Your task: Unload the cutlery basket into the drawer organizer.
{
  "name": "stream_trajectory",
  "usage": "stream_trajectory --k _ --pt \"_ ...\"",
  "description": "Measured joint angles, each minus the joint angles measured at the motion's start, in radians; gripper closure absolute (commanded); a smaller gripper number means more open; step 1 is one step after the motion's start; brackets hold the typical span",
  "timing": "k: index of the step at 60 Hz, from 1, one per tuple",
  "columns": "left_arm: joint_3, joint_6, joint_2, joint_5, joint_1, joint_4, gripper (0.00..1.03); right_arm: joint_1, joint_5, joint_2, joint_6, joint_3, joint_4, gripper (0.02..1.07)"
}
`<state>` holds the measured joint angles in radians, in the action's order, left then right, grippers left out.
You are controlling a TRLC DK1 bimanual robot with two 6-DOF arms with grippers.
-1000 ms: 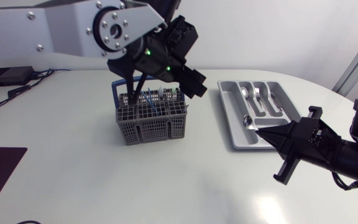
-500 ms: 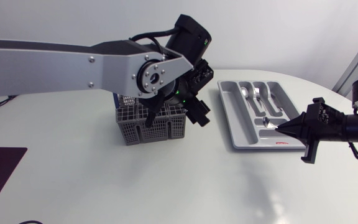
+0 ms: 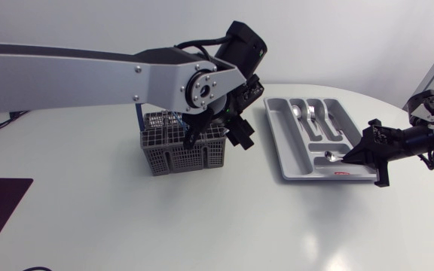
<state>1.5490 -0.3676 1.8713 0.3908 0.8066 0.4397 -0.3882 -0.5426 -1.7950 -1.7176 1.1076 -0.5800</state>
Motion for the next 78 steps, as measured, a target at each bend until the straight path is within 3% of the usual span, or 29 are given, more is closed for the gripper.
stream_trajectory --k 13,21,27,36,42,45,48,58,78 --pt "0.005 0.0 0.025 0.08 0.008 0.001 0.26 0.003 0.086 -0.077 -0.034 0.005 0.031 0.99" --pt "0.005 0.0 0.047 0.119 0.026 0.004 0.26 0.01 0.1 -0.098 -0.034 0.005 0.075 0.81" --pt "0.005 0.0 0.058 0.143 0.04 0.004 0.26 0.013 0.099 -0.098 -0.034 0.005 0.091 0.58" --pt "0.005 0.001 0.066 0.206 0.058 -0.002 0.26 0.014 0.099 -0.091 -0.026 0.005 0.091 0.38" --pt "0.006 0.003 0.076 0.259 0.068 -0.017 0.27 0.013 0.092 -0.064 -0.01 0.001 0.092 0.15" --pt "0.006 0.005 0.081 0.281 0.074 -0.019 0.33 0.012 0.082 -0.043 -0.003 -0.004 0.092 0.07" --pt "0.006 0.009 0.086 0.303 0.08 -0.019 0.43 0.011 0.072 -0.017 0.005 -0.014 0.092 0.07" --pt "0.029 0.044 0.101 0.342 0.108 0.015 0.57 -0.003 0.037 0.048 0.028 -0.05 0.093 0.07" --pt "0.151 0.183 0.167 0.352 0.124 0.245 0.61 -0.031 -0.024 0.161 0.042 -0.15 0.09 0.07"
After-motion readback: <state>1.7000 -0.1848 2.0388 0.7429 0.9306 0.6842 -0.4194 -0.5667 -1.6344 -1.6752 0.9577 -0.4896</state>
